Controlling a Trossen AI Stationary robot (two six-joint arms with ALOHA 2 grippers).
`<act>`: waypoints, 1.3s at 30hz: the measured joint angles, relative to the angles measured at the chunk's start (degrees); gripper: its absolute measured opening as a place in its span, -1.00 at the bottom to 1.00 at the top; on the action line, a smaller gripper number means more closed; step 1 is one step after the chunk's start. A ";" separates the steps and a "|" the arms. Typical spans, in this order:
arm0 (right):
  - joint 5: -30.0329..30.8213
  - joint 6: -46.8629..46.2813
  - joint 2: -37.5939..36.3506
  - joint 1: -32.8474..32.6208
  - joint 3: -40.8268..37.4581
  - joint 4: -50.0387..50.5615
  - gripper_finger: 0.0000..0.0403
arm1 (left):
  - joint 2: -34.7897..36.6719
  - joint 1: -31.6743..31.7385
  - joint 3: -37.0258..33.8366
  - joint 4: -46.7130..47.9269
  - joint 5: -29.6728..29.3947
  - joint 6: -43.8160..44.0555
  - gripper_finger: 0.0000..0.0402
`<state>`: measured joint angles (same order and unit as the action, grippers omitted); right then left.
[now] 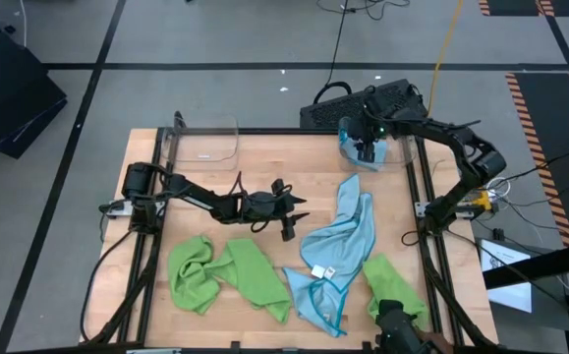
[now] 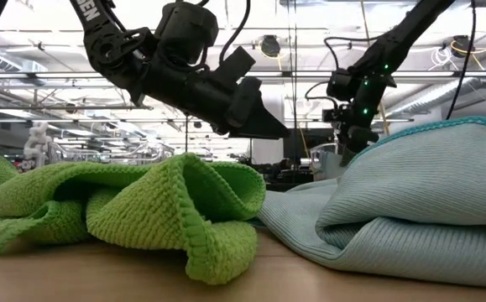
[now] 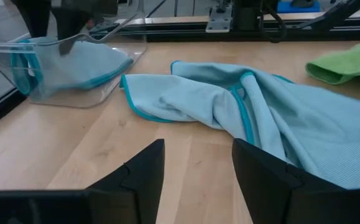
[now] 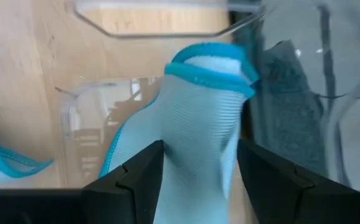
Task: Fold microfiber towels
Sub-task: Put the folded blue microfiber cloth into the right transparent bin
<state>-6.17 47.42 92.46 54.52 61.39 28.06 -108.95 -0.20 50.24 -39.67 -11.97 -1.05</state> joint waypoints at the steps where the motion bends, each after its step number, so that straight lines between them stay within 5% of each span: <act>1: 0.08 0.16 0.66 0.00 0.00 -0.20 -0.04 | 0.00 0.06 0.00 0.01 0.00 -0.15 -0.05; 4: 0.70 0.30 2.24 0.00 0.00 -1.21 -0.18 | 0.00 0.12 0.00 0.01 0.02 -0.12 -0.05; 11: 1.44 3.25 2.23 -0.23 0.00 -1.43 -0.91 | 0.00 0.12 0.00 0.07 0.02 -0.17 -0.05; 16: 1.28 5.62 -2.81 -1.19 1.16 4.58 -0.92 | 0.00 0.12 0.00 0.03 0.02 -0.17 -0.05; 26: -4.52 3.16 -3.45 0.37 15.61 26.65 -0.94 | 0.00 0.12 0.02 -0.96 0.11 -0.21 -0.05; 39: 0.22 14.87 10.82 0.42 25.92 47.94 -0.94 | 0.00 0.19 0.00 -0.94 3.16 -1.41 -0.05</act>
<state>-5.96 62.29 103.28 54.94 87.30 76.00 -108.95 -0.01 50.24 -40.61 -8.81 -2.46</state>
